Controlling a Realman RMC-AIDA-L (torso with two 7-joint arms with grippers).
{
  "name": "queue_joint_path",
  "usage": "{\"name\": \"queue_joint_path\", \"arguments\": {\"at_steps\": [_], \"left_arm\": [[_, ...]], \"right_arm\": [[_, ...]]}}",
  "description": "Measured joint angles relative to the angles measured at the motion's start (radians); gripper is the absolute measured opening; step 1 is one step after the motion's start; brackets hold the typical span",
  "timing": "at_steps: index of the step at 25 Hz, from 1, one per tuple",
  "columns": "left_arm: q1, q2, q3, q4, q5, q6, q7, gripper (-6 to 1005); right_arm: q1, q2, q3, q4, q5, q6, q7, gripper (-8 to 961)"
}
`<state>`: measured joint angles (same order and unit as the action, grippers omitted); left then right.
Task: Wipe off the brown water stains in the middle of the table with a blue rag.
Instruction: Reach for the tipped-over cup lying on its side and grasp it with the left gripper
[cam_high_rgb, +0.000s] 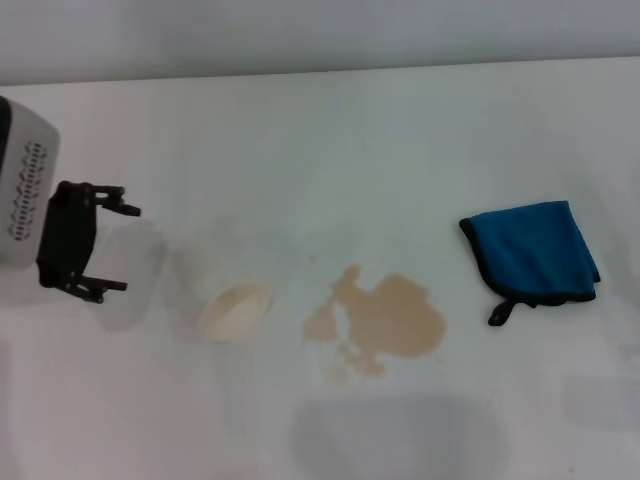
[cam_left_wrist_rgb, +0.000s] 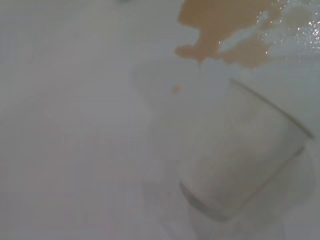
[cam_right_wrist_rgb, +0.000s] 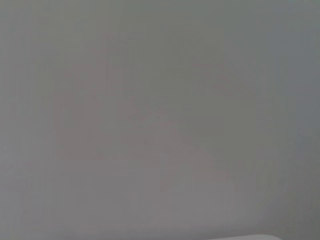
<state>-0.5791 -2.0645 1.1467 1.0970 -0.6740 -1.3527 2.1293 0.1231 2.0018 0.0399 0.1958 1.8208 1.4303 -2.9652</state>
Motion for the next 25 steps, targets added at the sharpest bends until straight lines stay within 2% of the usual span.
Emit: {"name": "queue_joint_path", "arguments": {"at_steps": [5, 18, 24, 25], "left_arm": [[-0.017, 0.000, 0.053, 0.000, -0.008, 0.001, 0.013, 874], [-0.072, 0.000, 0.294, -0.006, 0.049, 0.042, 0.022, 876], [-0.090, -0.002, 0.389, -0.039, 0.069, 0.073, 0.021, 875], [-0.100, -0.004, 0.426, -0.061, 0.077, 0.102, 0.020, 875]], "right_arm": [[0.005, 0.000, 0.000, -0.002, 0.000, -0.003, 0.000, 827], [0.001, 0.000, 0.000, 0.009, 0.002, -0.003, 0.000, 827], [-0.001, 0.001, 0.000, 0.023, 0.001, 0.002, 0.000, 826], [-0.001, 0.002, 0.000, 0.024, 0.001, 0.003, -0.001, 826]]}}
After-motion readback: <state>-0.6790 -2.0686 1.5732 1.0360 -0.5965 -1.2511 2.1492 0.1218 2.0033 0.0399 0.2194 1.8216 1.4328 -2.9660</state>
